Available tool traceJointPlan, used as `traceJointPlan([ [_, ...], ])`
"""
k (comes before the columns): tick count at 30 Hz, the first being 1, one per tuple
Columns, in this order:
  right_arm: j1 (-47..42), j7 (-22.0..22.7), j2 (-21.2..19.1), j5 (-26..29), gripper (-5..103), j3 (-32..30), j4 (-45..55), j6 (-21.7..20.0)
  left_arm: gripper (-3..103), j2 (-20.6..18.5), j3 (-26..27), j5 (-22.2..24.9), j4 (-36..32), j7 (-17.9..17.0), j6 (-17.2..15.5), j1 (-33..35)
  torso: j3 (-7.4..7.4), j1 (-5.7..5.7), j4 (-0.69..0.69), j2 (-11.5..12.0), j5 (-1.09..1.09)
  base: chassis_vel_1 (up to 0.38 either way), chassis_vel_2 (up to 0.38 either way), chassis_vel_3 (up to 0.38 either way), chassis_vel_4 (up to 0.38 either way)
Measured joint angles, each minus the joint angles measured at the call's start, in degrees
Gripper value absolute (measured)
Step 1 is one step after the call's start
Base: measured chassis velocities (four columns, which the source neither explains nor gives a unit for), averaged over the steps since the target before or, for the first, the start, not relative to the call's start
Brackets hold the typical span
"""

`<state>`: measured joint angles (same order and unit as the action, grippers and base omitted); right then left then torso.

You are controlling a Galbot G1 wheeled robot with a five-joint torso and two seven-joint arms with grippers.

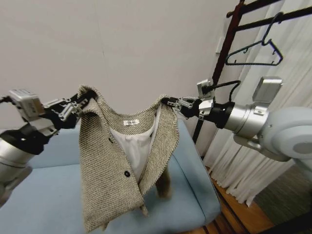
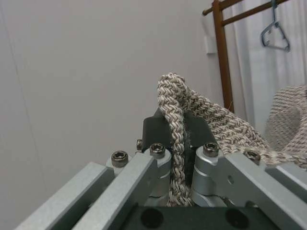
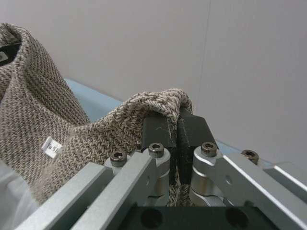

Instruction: Pick up the clothes from the sofa and hang them on the clothes hanger.

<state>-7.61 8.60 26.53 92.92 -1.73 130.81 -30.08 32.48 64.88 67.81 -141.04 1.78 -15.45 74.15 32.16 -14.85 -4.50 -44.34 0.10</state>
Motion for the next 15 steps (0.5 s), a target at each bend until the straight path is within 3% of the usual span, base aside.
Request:
traceJointPlan([
  [3,-1.98,-0.35,5.04,-4.91,1,3.57,-3.95,0.51,4,1.46,-2.76,-7.06,4.71,2.62,1.98,0.63,0.0,0.0,0.04,0.0,-0.01,0.0,0.0,0.0,0.0],
  [5,-2.32,-0.31,6.99,-6.49,1,5.04,-5.09,0.68,4,1.57,-3.8,-8.28,7.0,3.32,2.37,0.4,0.0,0.0,0.04,0.0,0.01,0.0,0.0,0.0,0.0],
  [7,-1.56,-0.5,12.1,-10.84,1,9.65,-9.6,1.6,4,1.51,-5.52,-9.79,11.68,4.45,3.25,-0.08,0.01,-0.01,0.04,0.0,-0.05,0.0,0.0,0.0,0.0],
  [8,-0.79,-1.01,14.93,-13.11,1,11.72,-12.08,2.2,4,0.89,-7.73,-10.61,14.83,4.79,4.06,-1.51,0.02,-0.02,0.12,0.01,-0.01,0.0,0.0,0.0,0.0],
  [11,0.69,-1.97,18.77,-16.44,1,13.89,-15.88,2.97,4,-0.58,-13.48,-12.11,20.28,5.29,5.45,-6.56,0.02,-0.02,0.11,0.01,-0.07,0.0,0.0,0.0,0.0],
  [13,3.0,-2.86,22.27,-18.85,1,15.39,-19.92,3.72,4,-2.05,-19.29,-12.89,24.82,5.47,7.22,-13.86,0.03,-0.04,0.02,0.02,-0.05,0.0,0.0,0.0,0.0],
  [15,4.28,-3.25,23.67,-19.61,1,15.88,-21.61,3.96,4,-2.63,-21.21,-12.91,26.21,5.55,7.71,-16.43,0.03,-0.04,0.01,0.02,0.01,0.0,0.0,0.0,0.0],
])
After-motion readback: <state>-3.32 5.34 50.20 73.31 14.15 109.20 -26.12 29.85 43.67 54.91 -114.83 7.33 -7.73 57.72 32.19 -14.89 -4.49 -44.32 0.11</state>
